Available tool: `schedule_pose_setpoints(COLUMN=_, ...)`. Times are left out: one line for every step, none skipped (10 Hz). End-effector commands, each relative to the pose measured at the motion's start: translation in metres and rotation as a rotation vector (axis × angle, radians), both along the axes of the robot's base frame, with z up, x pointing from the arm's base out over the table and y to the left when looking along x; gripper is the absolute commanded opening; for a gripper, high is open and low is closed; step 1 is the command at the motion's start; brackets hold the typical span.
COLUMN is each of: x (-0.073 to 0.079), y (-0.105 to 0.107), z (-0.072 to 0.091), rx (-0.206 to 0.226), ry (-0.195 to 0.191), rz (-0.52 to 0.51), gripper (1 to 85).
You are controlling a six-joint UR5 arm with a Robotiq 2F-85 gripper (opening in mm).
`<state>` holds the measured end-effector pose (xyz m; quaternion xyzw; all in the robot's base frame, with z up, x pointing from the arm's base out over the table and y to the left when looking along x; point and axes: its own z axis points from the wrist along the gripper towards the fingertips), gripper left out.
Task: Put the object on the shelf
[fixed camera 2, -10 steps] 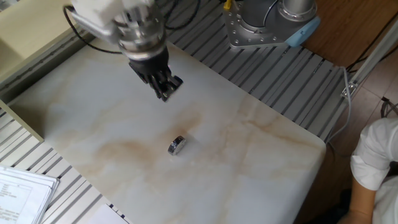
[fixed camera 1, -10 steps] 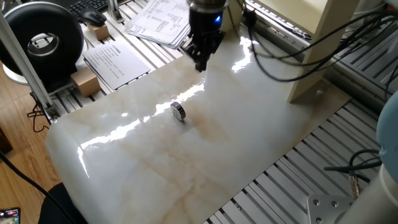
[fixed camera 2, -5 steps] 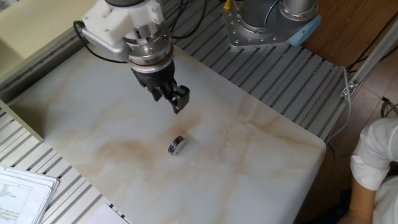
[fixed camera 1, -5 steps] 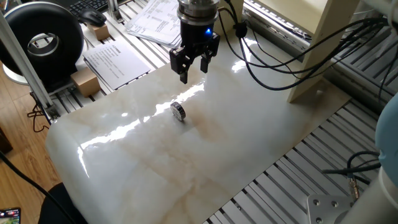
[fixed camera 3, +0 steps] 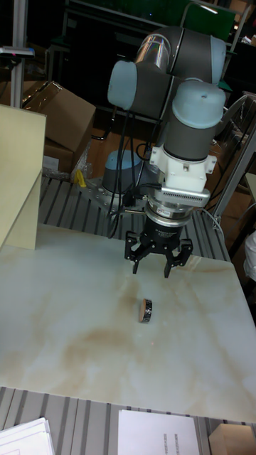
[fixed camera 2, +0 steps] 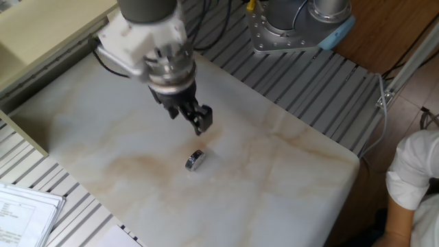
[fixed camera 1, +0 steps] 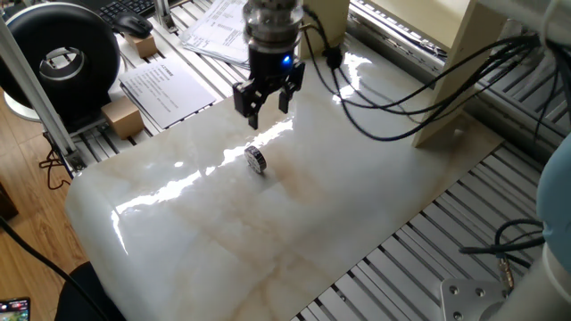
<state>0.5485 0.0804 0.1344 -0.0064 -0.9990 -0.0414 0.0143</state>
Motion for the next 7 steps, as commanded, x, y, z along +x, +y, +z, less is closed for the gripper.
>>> schedule_pose_setpoints(x=-0.007, y=0.011, z=0.002, rx=0.016, ry=0.029, rz=0.043, gripper=63.3)
schedule_pose_setpoints(x=-0.013, y=0.016, z=0.003, rx=0.040, ry=0.048, rz=0.084, gripper=63.3)
schedule_pose_setpoints(x=-0.014, y=0.011, z=0.003, rx=0.022, ry=0.051, rz=0.106, gripper=63.3)
schedule_pose_setpoints(x=-0.010, y=0.010, z=-0.004, rx=0.008, ry=0.041, rz=0.091, gripper=63.7)
schedule_pose_setpoints(x=0.004, y=0.016, z=-0.031, rx=-0.010, ry=0.008, rz=0.080, gripper=63.7)
schedule_pose_setpoints(x=0.023, y=0.023, z=-0.055, rx=-0.013, ry=-0.030, rz=0.079, gripper=64.0)
schedule_pose_setpoints(x=0.035, y=0.029, z=-0.070, rx=-0.003, ry=-0.044, rz=0.074, gripper=64.3)
